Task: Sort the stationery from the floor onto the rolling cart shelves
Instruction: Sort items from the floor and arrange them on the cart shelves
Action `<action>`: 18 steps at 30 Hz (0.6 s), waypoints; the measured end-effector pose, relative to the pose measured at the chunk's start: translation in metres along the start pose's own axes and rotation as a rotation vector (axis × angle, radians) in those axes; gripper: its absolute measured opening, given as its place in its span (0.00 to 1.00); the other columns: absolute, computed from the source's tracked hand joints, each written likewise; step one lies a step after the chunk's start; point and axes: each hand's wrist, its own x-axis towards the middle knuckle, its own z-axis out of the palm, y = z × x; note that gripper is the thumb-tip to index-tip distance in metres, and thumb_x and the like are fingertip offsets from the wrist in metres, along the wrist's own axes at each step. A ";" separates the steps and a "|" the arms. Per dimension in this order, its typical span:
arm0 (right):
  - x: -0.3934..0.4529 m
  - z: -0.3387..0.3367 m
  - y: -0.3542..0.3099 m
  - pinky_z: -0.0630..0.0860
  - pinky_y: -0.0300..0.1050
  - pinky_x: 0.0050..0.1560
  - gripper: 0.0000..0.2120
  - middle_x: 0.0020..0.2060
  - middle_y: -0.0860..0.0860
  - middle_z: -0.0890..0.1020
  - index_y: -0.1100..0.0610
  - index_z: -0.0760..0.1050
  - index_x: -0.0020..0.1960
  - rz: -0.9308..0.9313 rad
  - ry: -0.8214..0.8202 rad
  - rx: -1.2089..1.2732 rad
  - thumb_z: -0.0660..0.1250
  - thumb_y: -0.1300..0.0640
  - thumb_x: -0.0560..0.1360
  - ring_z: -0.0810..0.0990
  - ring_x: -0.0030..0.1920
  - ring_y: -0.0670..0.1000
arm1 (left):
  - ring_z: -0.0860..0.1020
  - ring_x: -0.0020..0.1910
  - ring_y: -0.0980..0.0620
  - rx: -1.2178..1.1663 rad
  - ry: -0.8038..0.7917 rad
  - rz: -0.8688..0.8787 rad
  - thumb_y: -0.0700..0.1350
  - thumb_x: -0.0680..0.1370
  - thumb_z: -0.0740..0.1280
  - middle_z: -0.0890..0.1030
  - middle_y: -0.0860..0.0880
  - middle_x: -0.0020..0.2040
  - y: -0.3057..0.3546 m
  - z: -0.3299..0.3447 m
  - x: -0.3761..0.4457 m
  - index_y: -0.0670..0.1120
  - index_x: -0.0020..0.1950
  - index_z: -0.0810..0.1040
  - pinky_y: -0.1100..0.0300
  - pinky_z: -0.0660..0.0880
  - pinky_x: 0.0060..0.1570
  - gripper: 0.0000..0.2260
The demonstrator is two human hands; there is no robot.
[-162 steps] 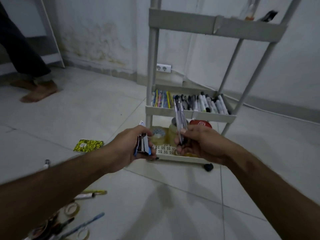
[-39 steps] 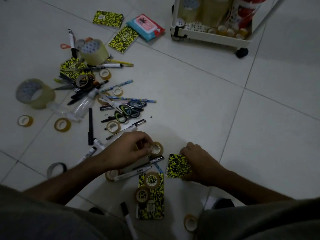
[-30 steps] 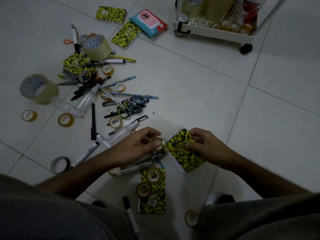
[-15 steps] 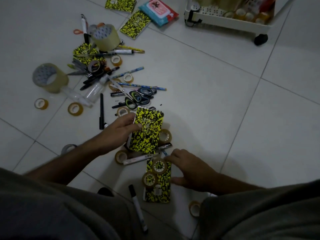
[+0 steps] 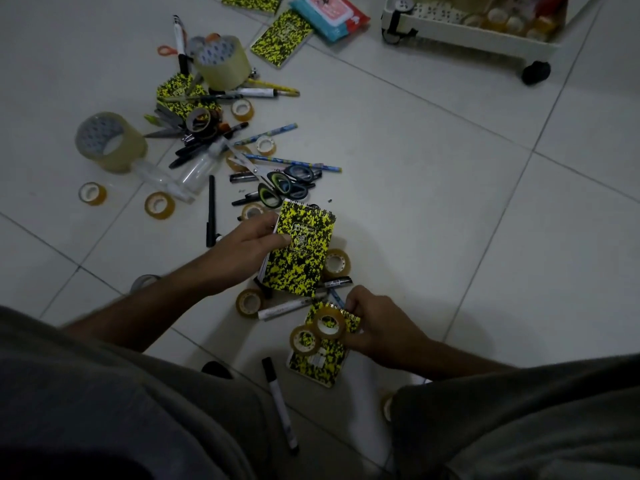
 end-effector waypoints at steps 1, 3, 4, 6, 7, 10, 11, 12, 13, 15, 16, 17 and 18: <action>0.001 -0.005 -0.001 0.73 0.50 0.35 0.17 0.37 0.49 0.81 0.54 0.70 0.49 0.024 0.010 0.042 0.77 0.53 0.70 0.78 0.35 0.50 | 0.82 0.52 0.63 0.007 0.001 0.011 0.38 0.83 0.61 0.84 0.59 0.52 0.001 0.000 0.000 0.53 0.63 0.78 0.70 0.75 0.43 0.14; 0.005 -0.017 -0.003 0.72 0.44 0.32 0.15 0.36 0.48 0.80 0.55 0.72 0.49 0.061 0.042 0.109 0.77 0.58 0.70 0.77 0.32 0.44 | 0.82 0.52 0.62 -0.004 0.006 0.014 0.37 0.83 0.61 0.85 0.61 0.51 0.003 0.001 0.001 0.54 0.61 0.78 0.69 0.76 0.44 0.14; 0.008 -0.023 -0.004 0.71 0.40 0.31 0.14 0.37 0.48 0.80 0.55 0.74 0.50 0.076 0.051 0.142 0.77 0.59 0.70 0.76 0.31 0.42 | 0.82 0.51 0.62 -0.013 0.010 0.013 0.37 0.83 0.60 0.85 0.60 0.51 0.004 0.001 0.001 0.53 0.60 0.79 0.69 0.76 0.45 0.14; 0.014 -0.036 -0.005 0.72 0.39 0.33 0.13 0.37 0.49 0.80 0.52 0.75 0.51 0.094 0.035 0.216 0.77 0.59 0.71 0.75 0.31 0.41 | 0.83 0.53 0.59 -0.019 0.024 0.012 0.37 0.83 0.61 0.86 0.58 0.51 0.006 0.000 0.003 0.52 0.59 0.79 0.63 0.77 0.49 0.12; 0.016 -0.042 -0.006 0.72 0.42 0.35 0.13 0.37 0.53 0.81 0.50 0.76 0.51 0.097 0.021 0.271 0.76 0.58 0.71 0.77 0.33 0.43 | 0.83 0.54 0.57 -0.022 0.027 0.016 0.38 0.83 0.61 0.86 0.56 0.52 0.008 0.000 0.004 0.51 0.60 0.80 0.58 0.77 0.52 0.12; 0.022 -0.065 -0.014 0.73 0.49 0.39 0.11 0.39 0.62 0.79 0.48 0.79 0.49 0.096 0.038 0.398 0.76 0.55 0.69 0.78 0.36 0.53 | 0.83 0.56 0.55 -0.027 0.034 0.052 0.37 0.83 0.61 0.86 0.53 0.54 0.016 -0.004 0.008 0.48 0.61 0.80 0.56 0.76 0.56 0.11; 0.024 -0.075 -0.019 0.73 0.50 0.40 0.11 0.38 0.62 0.78 0.49 0.79 0.49 0.089 0.054 0.435 0.77 0.55 0.68 0.78 0.36 0.54 | 0.83 0.54 0.56 -0.038 0.044 0.062 0.37 0.83 0.61 0.86 0.55 0.53 0.021 -0.007 0.010 0.48 0.60 0.80 0.58 0.75 0.54 0.11; 0.025 -0.085 -0.024 0.74 0.50 0.41 0.11 0.37 0.59 0.76 0.51 0.80 0.49 0.074 0.073 0.467 0.77 0.57 0.69 0.78 0.37 0.54 | 0.83 0.51 0.58 -0.055 0.051 0.074 0.37 0.83 0.61 0.86 0.56 0.51 0.028 -0.009 0.012 0.49 0.60 0.79 0.60 0.75 0.52 0.12; 0.026 -0.097 -0.030 0.74 0.51 0.42 0.10 0.37 0.56 0.76 0.54 0.80 0.50 0.054 0.093 0.495 0.77 0.60 0.71 0.78 0.37 0.54 | 0.84 0.48 0.60 -0.067 0.050 0.091 0.36 0.83 0.60 0.86 0.56 0.50 0.036 -0.012 0.014 0.48 0.60 0.79 0.62 0.76 0.50 0.12; 0.028 -0.121 -0.042 0.77 0.49 0.44 0.07 0.38 0.56 0.79 0.59 0.80 0.52 0.023 0.124 0.516 0.74 0.64 0.74 0.80 0.39 0.53 | 0.85 0.50 0.55 -0.070 0.063 0.126 0.37 0.84 0.60 0.86 0.52 0.52 0.053 -0.019 0.018 0.46 0.62 0.79 0.57 0.79 0.53 0.11; 0.029 -0.134 -0.049 0.78 0.48 0.44 0.06 0.39 0.58 0.81 0.61 0.80 0.52 0.010 0.142 0.513 0.73 0.64 0.75 0.81 0.39 0.52 | 0.84 0.54 0.50 -0.074 0.071 0.144 0.38 0.84 0.61 0.86 0.49 0.55 0.062 -0.022 0.021 0.46 0.63 0.79 0.50 0.79 0.58 0.11; 0.031 -0.147 -0.056 0.78 0.48 0.44 0.06 0.41 0.61 0.82 0.61 0.80 0.52 -0.005 0.168 0.508 0.72 0.64 0.76 0.81 0.40 0.53 | 0.83 0.56 0.47 -0.075 0.074 0.156 0.39 0.84 0.61 0.85 0.47 0.56 0.072 -0.025 0.025 0.46 0.63 0.79 0.45 0.78 0.61 0.11; 0.034 -0.159 -0.063 0.78 0.49 0.45 0.05 0.43 0.63 0.82 0.62 0.80 0.52 -0.021 0.197 0.504 0.72 0.64 0.76 0.81 0.41 0.53 | 0.83 0.57 0.46 -0.080 0.070 0.171 0.40 0.84 0.62 0.85 0.47 0.57 0.083 -0.028 0.028 0.48 0.63 0.79 0.42 0.77 0.61 0.11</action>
